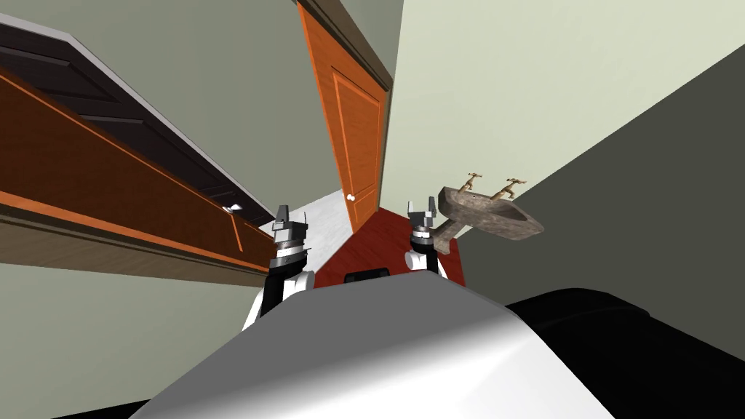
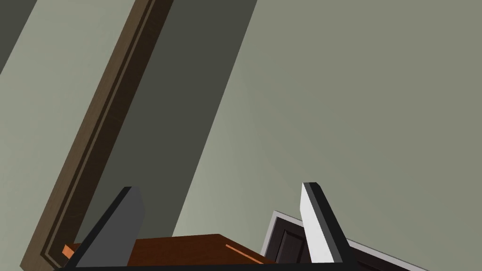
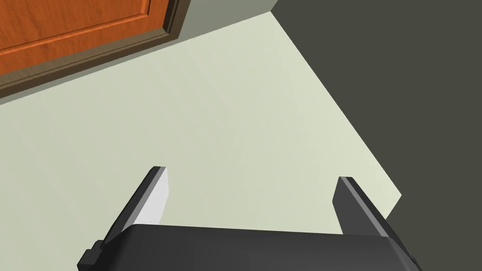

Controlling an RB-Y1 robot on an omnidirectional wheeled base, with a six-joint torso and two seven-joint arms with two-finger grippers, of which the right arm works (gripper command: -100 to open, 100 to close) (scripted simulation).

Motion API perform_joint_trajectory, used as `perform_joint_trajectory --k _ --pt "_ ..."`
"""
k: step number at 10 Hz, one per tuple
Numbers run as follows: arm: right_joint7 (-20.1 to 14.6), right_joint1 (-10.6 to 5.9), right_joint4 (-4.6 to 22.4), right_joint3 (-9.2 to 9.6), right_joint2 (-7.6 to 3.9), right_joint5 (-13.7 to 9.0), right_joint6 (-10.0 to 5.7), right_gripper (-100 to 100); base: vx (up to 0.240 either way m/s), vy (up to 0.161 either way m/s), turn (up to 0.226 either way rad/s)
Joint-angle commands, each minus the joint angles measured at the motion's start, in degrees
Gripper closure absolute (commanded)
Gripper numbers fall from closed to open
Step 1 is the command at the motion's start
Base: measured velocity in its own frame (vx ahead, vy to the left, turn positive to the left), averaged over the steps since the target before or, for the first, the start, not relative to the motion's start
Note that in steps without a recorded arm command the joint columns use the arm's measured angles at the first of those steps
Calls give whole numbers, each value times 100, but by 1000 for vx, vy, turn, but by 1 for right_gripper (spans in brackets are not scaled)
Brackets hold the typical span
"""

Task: Push the door open

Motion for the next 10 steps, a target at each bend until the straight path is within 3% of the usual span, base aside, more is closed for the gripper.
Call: perform_joint_trajectory --k 1,10 --pt "-189 -64 175 125 -41 -18 -35 -100 100 -12 -21" --pt "-1155 -477 1131 877 -201 -94 -149 -100 91 -12 -20"
